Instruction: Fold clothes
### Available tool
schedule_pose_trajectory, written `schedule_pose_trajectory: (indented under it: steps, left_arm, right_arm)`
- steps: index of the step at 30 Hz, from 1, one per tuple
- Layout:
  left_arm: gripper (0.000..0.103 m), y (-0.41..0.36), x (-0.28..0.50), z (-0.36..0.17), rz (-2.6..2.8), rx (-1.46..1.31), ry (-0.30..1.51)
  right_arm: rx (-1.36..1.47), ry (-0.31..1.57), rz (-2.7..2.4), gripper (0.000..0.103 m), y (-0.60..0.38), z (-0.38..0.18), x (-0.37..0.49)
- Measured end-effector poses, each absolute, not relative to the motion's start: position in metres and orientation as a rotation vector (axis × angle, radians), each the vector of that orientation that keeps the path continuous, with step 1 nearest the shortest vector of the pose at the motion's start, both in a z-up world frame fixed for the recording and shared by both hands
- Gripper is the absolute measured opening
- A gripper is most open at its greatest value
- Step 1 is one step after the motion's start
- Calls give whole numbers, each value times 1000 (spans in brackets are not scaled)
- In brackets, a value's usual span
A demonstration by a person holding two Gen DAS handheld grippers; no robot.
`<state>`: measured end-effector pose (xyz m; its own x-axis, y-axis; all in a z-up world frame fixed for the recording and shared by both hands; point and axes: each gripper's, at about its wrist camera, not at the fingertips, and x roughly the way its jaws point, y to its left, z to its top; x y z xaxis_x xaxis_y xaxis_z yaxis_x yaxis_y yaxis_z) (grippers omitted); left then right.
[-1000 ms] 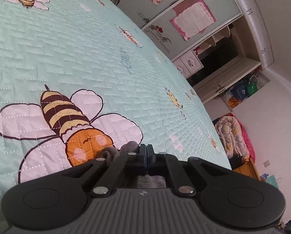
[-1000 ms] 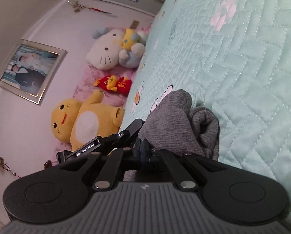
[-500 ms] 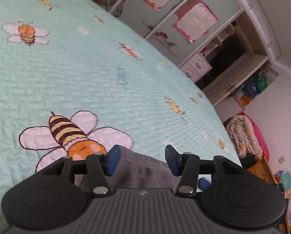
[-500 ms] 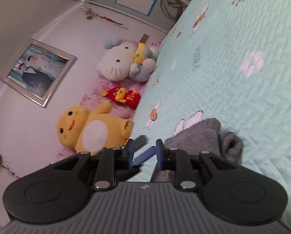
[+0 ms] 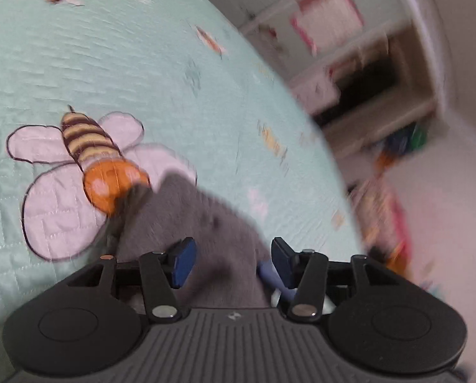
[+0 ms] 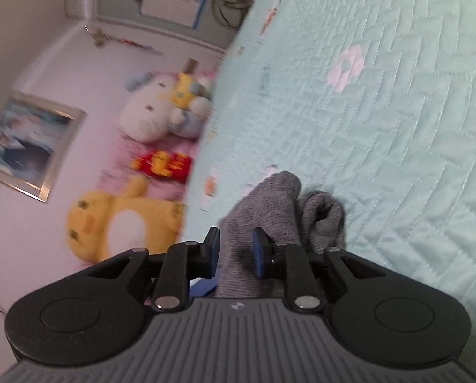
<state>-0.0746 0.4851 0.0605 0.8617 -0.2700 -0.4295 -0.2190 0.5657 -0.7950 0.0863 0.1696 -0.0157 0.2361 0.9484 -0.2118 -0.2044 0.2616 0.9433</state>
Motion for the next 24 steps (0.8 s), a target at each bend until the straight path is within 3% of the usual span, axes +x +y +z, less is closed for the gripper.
schedule_pose_trajectory:
  steps: [9, 16, 24]
  left_arm:
    - [57, 502, -45, 44, 3, -987, 493]
    - [50, 504, -44, 43, 14, -918, 515]
    - [54, 472, -109, 89, -10, -710, 533]
  right_arm:
    - [962, 979, 992, 28, 180, -18, 89]
    - [1023, 981, 993, 28, 174, -33, 90]
    - [889, 908, 1087, 33, 123, 19, 14]
